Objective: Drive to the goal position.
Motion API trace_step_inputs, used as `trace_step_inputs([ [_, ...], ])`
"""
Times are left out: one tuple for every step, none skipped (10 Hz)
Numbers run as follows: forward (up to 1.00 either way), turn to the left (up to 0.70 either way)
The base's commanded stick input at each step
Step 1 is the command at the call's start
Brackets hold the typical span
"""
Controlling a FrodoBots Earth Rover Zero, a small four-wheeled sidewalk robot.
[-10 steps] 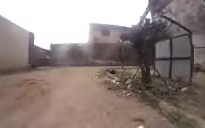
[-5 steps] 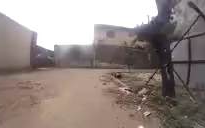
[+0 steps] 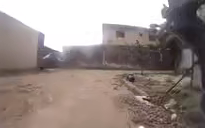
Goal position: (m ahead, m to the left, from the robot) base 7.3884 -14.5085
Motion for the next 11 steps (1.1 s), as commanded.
trace_step_inputs([
  [1.00,0.00],
  [1.00,0.00],
  [1.00,0.00],
  [1.00,0.00],
  [1.00,0.00],
  [1.00,0.00],
  [1.00,0.00],
  [1.00,0.00],
  [1.00,0.00],
  [1.00,0.00],
  [1.00,0.00],
])
